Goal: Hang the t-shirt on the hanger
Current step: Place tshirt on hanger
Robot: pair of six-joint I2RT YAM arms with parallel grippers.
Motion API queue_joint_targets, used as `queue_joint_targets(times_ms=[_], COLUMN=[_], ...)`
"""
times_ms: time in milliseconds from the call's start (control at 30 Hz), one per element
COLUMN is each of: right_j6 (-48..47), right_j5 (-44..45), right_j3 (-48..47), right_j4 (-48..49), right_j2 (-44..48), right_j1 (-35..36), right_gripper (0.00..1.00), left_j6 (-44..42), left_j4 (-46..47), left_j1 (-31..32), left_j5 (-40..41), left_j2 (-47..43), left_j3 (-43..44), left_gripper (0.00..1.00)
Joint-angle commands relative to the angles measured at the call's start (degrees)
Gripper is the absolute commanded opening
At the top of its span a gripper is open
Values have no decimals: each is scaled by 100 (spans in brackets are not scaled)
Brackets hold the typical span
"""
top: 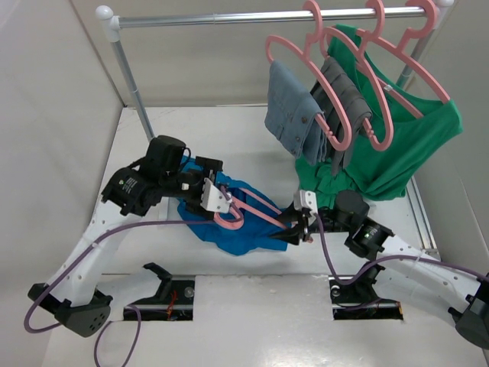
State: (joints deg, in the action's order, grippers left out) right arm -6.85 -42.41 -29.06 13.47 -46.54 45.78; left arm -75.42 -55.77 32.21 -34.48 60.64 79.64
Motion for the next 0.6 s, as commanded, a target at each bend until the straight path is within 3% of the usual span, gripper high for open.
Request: queue_joint_targets(times_ms=[0, 67, 233, 333, 433, 567], right_j6=[-194, -194, -194, -246, -246, -246], right_j5=[128, 190, 120, 58, -4, -57], right_j3=[-258, -258, -364, -364, -416, -416], right_j4=[296, 243, 243, 243, 243, 243], right_j2=[145, 146, 93, 32, 31, 31], right_j1=[-16, -16, -16, -16, -16, -16], right_gripper=[0, 0, 0, 0, 0, 0], left_j6=[-80, 167, 89, 36, -139, -771], left_j4=[195, 705, 1515, 2320, 3191, 3695], left_j1=[-48, -118, -180, -127, -127, -127], left_j5=[633, 1072, 1250, 1479, 1322, 742], left_j2=[-17, -157, -158, -105, -105, -158], left_j3=[-630, -878, -1168, -1564, -2205, -2795], left_gripper=[78, 78, 77, 72, 72, 74])
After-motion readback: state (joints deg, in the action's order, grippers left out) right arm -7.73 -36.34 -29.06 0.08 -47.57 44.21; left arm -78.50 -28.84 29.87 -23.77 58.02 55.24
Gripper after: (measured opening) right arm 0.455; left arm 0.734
